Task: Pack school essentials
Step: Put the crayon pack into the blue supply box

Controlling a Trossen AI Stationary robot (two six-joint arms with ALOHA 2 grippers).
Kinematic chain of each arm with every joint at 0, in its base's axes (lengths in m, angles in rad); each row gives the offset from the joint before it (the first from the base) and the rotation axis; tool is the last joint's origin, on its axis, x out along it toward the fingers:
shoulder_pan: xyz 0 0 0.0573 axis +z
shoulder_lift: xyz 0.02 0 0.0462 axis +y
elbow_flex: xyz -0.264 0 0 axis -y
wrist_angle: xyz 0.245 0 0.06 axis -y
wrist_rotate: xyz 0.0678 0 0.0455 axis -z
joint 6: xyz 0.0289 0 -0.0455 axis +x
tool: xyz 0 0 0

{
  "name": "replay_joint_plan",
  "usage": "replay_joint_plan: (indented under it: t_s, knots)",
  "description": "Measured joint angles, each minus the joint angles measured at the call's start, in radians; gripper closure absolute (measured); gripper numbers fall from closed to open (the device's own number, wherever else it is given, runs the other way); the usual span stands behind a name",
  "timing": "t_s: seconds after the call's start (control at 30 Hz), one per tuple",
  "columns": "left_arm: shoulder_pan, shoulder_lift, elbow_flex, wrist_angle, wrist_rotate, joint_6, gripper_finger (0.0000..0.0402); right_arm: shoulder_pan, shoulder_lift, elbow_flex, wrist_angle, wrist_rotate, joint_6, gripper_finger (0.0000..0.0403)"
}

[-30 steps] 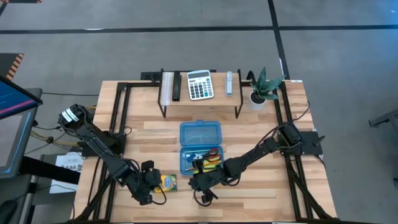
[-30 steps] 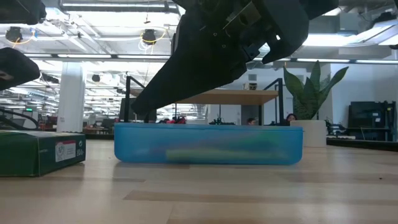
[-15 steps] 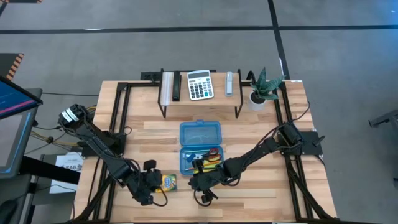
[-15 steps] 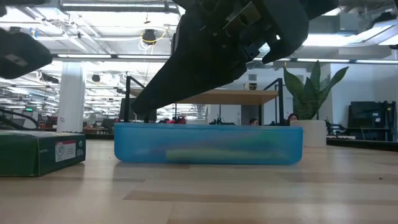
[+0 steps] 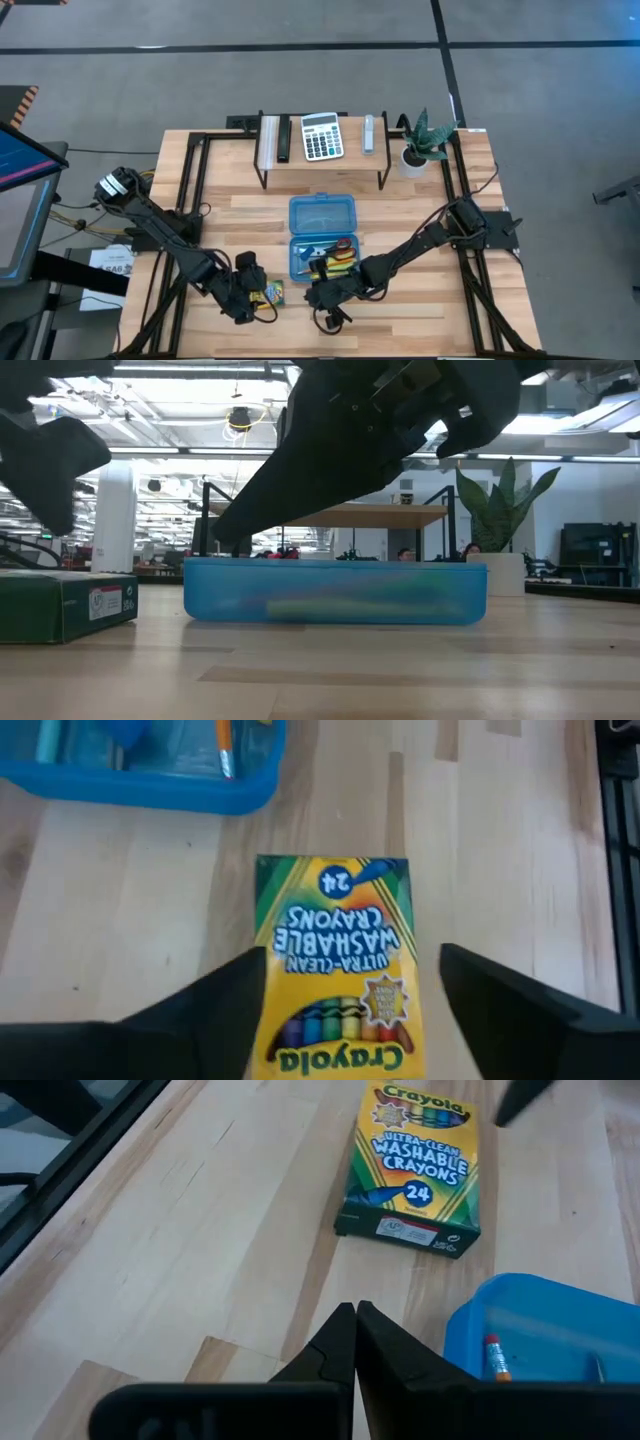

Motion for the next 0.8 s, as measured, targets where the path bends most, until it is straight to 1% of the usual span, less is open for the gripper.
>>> replay_joint_plan:
  t_s: [0.13, 0.27, 0.43, 0.5, 0.57, 0.7, 0.8]
  knots:
    - [0.011, 0.0, 0.0, 0.021, -0.019, 0.027, 0.0076, 0.003, 0.0, 0.0, 0.0, 0.0, -0.019, 0.0371]
    - [0.024, 0.0, 0.0, 0.07, -0.019, 0.044, 0.0056, 0.012, 0.0, 0.0, -0.004, 0.003, -0.028, 0.0371]
    - [0.028, 0.0, 0.0, 0.076, -0.033, 0.066, 0.0054, 0.031, 0.0, 0.0, -0.035, 0.004, -0.029, 0.037]
    - [0.028, 0.0, 0.0, 0.069, -0.093, 0.085, 0.0057, 0.039, 0.0, 0.0, -0.053, 0.004, -0.029, 0.0373]
    - [0.028, 0.0, 0.003, 0.065, -0.119, 0.123, 0.0061, 0.048, 0.0, 0.0, -0.074, 0.006, -0.029, 0.0376]
    - [0.036, 0.0, 0.068, 0.011, -0.131, 0.163, 0.0072, 0.062, 0.0, 0.0, -0.093, 0.009, -0.026, 0.0382]
    - [0.037, 0.0, 0.109, -0.068, -0.127, 0.161, 0.0078, 0.067, 0.0, 0.0, -0.091, 0.009, -0.021, 0.0382]
